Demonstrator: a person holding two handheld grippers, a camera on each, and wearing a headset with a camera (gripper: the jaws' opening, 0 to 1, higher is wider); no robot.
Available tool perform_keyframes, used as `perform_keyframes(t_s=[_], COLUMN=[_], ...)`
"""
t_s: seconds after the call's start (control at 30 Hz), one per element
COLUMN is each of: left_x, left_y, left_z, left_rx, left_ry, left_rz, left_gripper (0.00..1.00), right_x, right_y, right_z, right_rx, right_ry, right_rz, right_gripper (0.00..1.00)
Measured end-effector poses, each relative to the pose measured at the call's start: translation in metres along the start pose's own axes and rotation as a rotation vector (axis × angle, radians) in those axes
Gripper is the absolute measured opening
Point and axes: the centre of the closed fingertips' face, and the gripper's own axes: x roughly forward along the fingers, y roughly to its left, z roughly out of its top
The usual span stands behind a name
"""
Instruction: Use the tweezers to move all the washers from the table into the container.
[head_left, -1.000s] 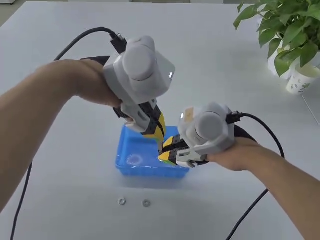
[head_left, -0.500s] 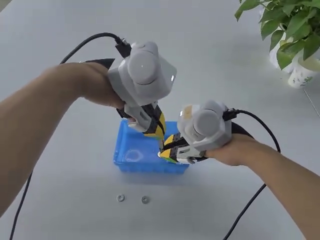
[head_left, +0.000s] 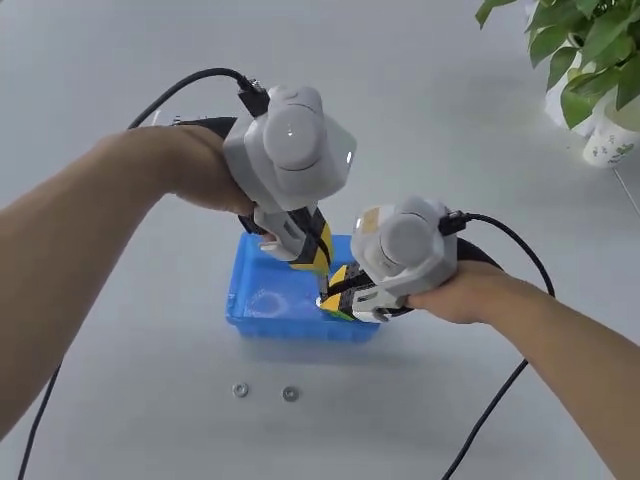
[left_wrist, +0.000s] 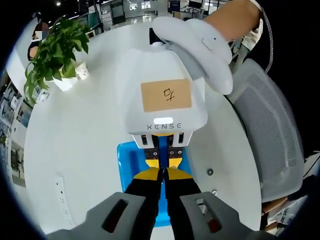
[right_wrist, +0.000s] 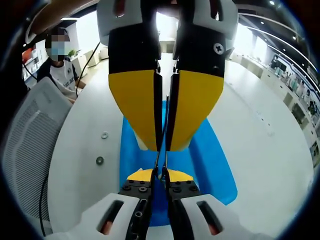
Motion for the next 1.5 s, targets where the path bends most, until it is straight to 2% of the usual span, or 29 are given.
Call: perform_keyframes(t_s=[0.47, 0.83, 1.17, 1.5], left_x=[0.002, 0.000, -0.003, -0.014], left_y=[0.001, -0.001, 0.002, -0.001], left_z=[-0.001, -0.003, 0.000, 0.004], left_rx=[0.001, 0.003, 0.012, 0.014], left_ry=[-0.007, 0.008, 0.011, 0.014], left_rz=[0.008, 0.004, 0.013, 0.019], left_gripper=[0.06, 0.06, 0.06, 0.06], right_x=[0.001, -0.001, -0.003, -0.010], right_y=[-0.001, 0.000, -0.002, 0.000], right_z=[-0.003, -0.004, 0.001, 0.010], right_rx=[-0.003, -0.011, -0.014, -0.026], right_ry=[0.009, 0.012, 0.006, -0.005], right_rz=[-0.003, -0.010, -0.015, -0.025], right_gripper=[0.10, 0.10, 0.11, 0.11])
